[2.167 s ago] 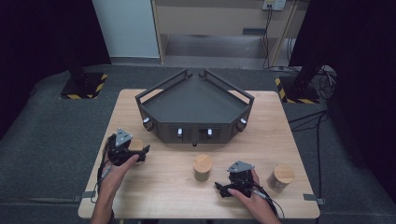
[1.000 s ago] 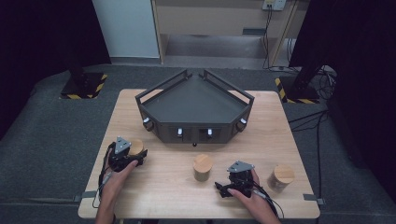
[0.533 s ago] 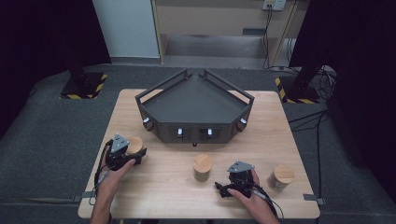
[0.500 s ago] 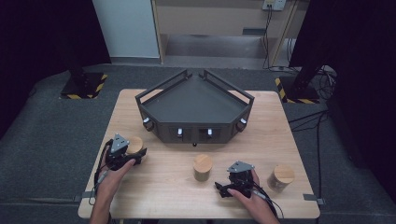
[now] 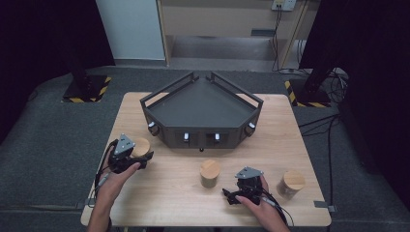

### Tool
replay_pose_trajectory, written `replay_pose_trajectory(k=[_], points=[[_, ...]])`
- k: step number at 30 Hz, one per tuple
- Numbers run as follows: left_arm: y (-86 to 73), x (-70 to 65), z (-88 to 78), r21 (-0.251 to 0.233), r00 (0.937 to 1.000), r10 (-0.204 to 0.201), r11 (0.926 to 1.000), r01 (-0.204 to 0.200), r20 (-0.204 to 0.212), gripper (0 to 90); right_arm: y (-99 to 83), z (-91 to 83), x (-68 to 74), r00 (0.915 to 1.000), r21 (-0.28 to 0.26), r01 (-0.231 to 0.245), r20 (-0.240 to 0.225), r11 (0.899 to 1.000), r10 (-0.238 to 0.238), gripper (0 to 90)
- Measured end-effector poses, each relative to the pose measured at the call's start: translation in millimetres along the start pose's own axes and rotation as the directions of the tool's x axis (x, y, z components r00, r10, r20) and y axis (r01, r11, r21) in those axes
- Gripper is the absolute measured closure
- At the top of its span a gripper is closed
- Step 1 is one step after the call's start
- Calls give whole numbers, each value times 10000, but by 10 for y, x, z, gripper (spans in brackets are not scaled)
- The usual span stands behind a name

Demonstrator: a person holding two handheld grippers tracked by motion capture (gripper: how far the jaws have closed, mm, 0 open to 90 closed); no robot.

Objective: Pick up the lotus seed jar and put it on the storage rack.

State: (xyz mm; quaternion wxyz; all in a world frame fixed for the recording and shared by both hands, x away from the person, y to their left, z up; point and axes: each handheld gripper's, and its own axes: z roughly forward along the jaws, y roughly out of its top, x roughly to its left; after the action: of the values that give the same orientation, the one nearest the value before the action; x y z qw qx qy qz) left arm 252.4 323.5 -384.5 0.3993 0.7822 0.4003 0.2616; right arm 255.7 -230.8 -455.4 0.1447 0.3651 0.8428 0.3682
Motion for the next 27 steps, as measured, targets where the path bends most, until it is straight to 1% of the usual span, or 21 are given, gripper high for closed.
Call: replay_pose_trajectory(k=[8,10,12,15,21,25,27], points=[[98,31,-52,25,9995,271,9996,-271,186,247,0,0,0,10000,0,-1,-1,10000,1,5],[103,39,-61,-1,9994,243,9997,-243,238,247,0,0,0,10000,2,1,-1,10000,-1,5],[127,41,-64,56,9992,318,9995,-319,260,247,0,0,0,10000,2,-2,-1,10000,2,5],[157,47,-75,3,9989,357,9994,-358,317,247,0,0,0,10000,1,0,0,10000,0,5],[261,70,-95,-49,9960,720,9974,-718,526,247,1,0,0,10000,3,4,1,10000,-4,5],[311,81,-105,-197,9952,751,9971,-740,629,247,1,0,0,10000,2,1,-1,10000,-1,5],[344,92,-103,-192,9938,844,9963,-832,729,247,0,0,0,10000,1,-1,-1,10000,1,5]])
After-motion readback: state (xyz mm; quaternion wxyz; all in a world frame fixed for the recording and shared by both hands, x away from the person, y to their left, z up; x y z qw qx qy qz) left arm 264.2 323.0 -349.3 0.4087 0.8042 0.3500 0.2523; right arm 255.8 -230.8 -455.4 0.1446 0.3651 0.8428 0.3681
